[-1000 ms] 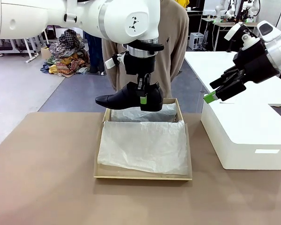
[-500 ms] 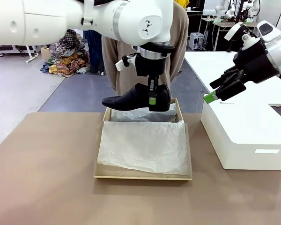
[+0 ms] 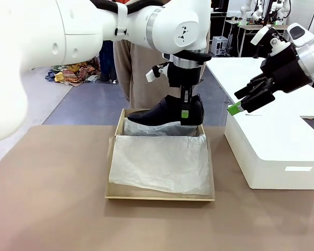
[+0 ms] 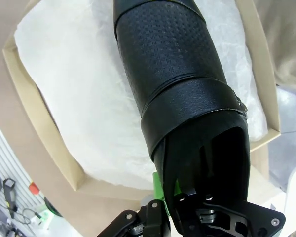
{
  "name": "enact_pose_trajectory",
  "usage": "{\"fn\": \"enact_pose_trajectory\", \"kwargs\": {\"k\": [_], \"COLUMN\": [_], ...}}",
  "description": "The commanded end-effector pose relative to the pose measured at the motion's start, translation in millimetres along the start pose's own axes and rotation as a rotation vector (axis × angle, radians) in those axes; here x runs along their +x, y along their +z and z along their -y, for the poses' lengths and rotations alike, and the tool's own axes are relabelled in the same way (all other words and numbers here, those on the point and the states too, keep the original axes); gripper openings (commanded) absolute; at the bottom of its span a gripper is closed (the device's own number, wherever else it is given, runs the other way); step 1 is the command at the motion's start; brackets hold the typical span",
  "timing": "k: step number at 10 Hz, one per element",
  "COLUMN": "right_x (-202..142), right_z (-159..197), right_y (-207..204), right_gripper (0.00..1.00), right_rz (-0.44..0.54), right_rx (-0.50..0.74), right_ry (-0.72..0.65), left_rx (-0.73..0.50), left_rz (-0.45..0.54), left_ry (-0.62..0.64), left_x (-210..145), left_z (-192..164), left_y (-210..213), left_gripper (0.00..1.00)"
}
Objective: Pack the shoes into the box.
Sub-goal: Place the other shoe of the Shoes into the Shoes Box.
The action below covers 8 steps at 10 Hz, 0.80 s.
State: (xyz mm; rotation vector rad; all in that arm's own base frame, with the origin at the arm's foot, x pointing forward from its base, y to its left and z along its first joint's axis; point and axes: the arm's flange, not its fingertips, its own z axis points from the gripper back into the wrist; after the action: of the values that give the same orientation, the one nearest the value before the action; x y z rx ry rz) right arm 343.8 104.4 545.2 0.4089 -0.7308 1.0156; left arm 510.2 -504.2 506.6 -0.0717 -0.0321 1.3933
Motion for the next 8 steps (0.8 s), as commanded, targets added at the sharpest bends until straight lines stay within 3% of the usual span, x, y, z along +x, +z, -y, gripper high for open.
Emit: {"fn": "enact_pose_trajectory", "kwargs": {"k": [1, 8], "right_x": [-0.4, -0.4], "right_z": [1.9, 1.9], "right_y": [-1.1, -1.1], "right_gripper": [1.0, 1.0], "right_rz": [0.024, 0.024], "right_rx": [0.017, 0.017], "right_ry": [0.01, 0.01], "left_rx": [0.02, 0.001], "left_rz": [0.064, 0.094], "left_ry": [0.133, 0.156], "left_x": [-7.0, -1.0], "left_z": [9.8, 19.8], "left_y": [5.0, -27.8], "left_gripper": [0.0, 0.0]}}
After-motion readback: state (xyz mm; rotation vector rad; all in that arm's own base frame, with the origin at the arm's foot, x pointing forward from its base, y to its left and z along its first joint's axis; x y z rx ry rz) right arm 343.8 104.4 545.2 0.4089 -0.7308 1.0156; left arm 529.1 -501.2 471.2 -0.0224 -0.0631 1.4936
